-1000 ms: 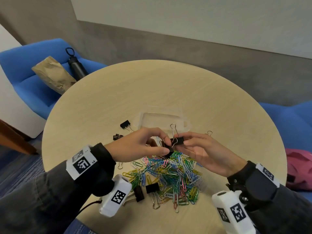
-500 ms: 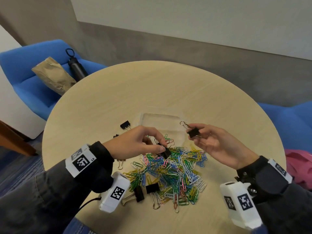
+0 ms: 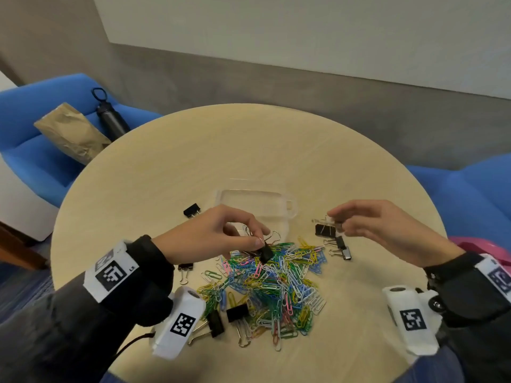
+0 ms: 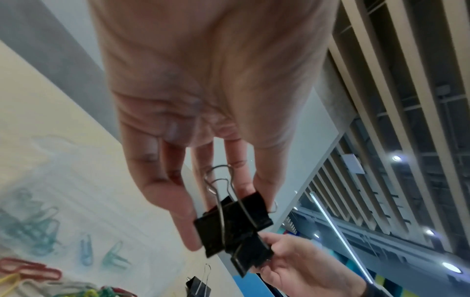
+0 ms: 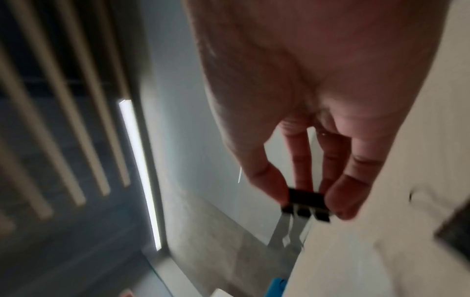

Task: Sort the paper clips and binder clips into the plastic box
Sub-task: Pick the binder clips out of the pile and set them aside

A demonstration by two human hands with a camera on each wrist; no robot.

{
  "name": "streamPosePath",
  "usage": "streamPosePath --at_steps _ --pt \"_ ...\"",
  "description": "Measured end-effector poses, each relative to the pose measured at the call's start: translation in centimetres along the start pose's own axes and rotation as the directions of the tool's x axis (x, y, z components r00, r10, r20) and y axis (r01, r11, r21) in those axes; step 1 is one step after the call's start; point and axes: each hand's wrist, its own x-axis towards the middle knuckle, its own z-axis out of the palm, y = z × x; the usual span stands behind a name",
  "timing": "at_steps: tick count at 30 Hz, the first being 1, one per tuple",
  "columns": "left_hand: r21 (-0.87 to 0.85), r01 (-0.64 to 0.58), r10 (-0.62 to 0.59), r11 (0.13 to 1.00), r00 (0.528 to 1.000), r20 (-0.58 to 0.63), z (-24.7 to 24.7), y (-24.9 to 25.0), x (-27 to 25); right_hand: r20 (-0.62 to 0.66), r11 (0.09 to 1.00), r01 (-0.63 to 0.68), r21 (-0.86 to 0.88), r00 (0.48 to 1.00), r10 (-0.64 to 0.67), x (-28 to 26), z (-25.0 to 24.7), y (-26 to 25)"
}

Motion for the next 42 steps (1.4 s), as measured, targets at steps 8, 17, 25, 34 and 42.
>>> streamPosePath --at_steps 8,17,25,34,42 --pt "0.196 -0.061 0.044 0.979 0.995 0.088 3.7 3.9 4.3 0.047 0.580 -0.051 -0.813 0.987 0.154 -1.2 -0.2 2.2" --pt "0.213 -0.008 -0.027 0.977 0.986 0.162 8.8 4.7 9.4 0.264 0.866 0.019 -0.500 0.955 0.132 -2.1 -0.5 0.5" --pt "-0.156 0.287 -0.253 0.945 0.945 0.207 8.9 4.6 9.2 0.117 0.899 0.012 -0.439 0.992 0.044 -0.2 0.2 2.3" --pt "0.241 0.044 -0.057 0.969 0.997 0.046 1.9 3.5 3.3 0.044 0.614 0.105 -0.782 0.993 -0.114 5.7 0.2 1.0" --pt "0.469 0.103 -0.141 0.877 0.989 0.048 -0.1 -0.4 -2.9 0.130 0.481 0.116 -0.869 0.991 -0.004 10.2 1.8 0.4"
